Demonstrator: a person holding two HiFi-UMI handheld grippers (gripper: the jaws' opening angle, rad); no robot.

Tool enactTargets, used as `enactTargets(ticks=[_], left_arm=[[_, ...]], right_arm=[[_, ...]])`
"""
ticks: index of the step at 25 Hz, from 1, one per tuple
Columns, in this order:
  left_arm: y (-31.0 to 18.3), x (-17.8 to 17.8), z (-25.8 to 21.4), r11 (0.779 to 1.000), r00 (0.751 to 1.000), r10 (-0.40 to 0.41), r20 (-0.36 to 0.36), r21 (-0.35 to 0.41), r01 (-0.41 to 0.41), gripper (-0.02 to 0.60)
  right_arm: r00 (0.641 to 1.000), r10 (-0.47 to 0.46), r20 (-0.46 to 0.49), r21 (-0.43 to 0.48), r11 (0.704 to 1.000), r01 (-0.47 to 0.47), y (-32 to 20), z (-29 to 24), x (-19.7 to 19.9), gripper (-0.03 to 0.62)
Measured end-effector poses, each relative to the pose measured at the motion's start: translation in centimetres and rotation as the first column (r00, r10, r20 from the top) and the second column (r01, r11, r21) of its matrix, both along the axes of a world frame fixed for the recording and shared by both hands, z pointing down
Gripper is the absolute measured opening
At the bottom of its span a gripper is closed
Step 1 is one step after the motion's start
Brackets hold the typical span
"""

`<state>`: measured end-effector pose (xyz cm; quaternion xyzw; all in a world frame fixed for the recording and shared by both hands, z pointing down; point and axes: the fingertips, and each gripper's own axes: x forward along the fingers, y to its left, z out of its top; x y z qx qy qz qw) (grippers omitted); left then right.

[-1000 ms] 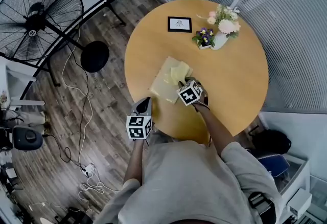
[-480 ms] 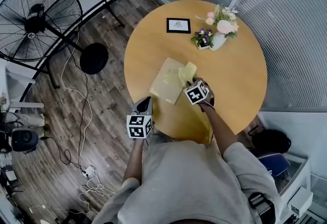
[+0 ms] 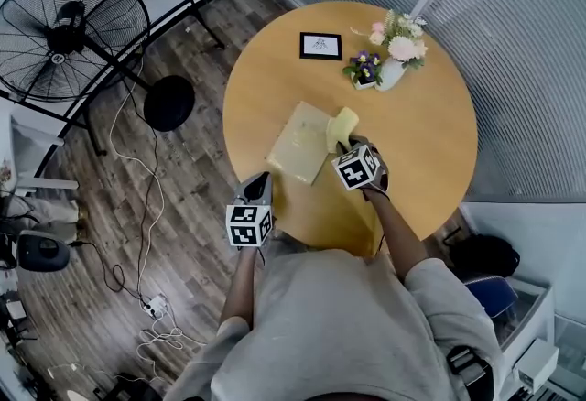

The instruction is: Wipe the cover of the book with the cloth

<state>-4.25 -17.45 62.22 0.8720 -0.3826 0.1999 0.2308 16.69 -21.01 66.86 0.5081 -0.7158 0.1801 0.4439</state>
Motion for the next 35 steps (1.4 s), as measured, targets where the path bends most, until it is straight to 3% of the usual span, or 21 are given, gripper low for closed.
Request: enactTargets(ticks=[17, 26, 35], left_arm=[[1.3, -1.9, -0.5, 0.996, 0.996, -0.087, 0.01, 0.016, 0.087, 0.011], [2.3, -4.9, -0.5, 0.987, 0.986, -0.163, 0.029, 0.018, 0.162, 0.011], [3.2, -7.6, -0.3, 0.977, 0.975, -0.215, 0.052, 0.009, 0.215, 0.011]], right_arm=[[0.966, -0.239, 0.101, 0.109, 0.967, 0.228, -0.6, -4.1, -12.1, 0.063], [0.933, -0.337, 0.128, 0.089, 0.94, 0.328, 0.0, -2.7, -17.2, 0.063], [0.93, -0.337, 0.148, 0.011, 0.941, 0.339, 0.4, 0.9, -18.5, 0.063]])
